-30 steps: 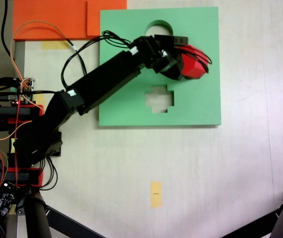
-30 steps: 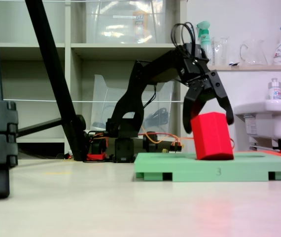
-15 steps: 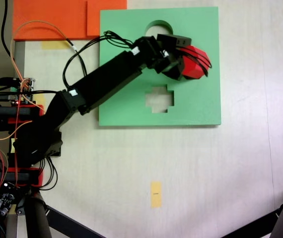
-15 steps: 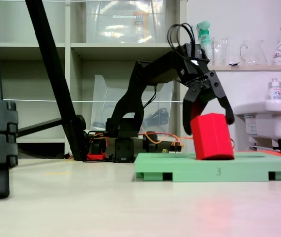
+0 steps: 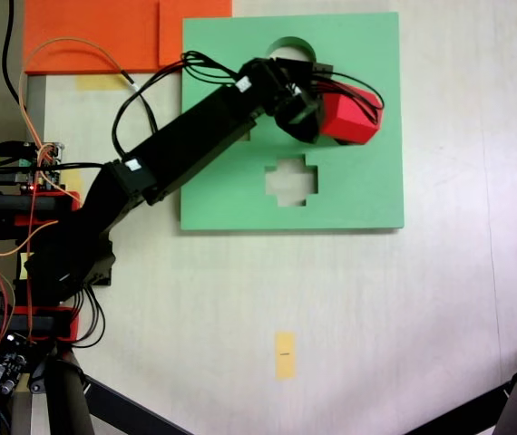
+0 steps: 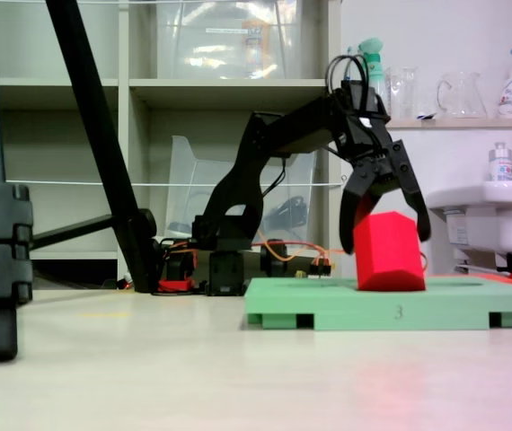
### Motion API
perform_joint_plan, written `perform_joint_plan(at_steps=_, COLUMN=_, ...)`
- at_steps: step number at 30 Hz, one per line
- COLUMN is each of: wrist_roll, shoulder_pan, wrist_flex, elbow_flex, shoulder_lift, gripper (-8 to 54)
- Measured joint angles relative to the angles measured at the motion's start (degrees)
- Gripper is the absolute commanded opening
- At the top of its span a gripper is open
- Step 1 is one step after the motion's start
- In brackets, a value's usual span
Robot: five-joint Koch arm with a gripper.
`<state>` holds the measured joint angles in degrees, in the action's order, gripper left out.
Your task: Put the octagonal pillar block into the corresponding hole
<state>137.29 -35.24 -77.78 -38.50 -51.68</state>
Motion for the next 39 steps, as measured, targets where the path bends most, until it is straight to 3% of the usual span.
perform_joint_plan(at_steps=39, wrist_roll=-1.76, shoulder_pan=1.23, wrist_flex=-5.36, elbow_flex=5.89, shoulder_lift=-1.49, gripper=19.3)
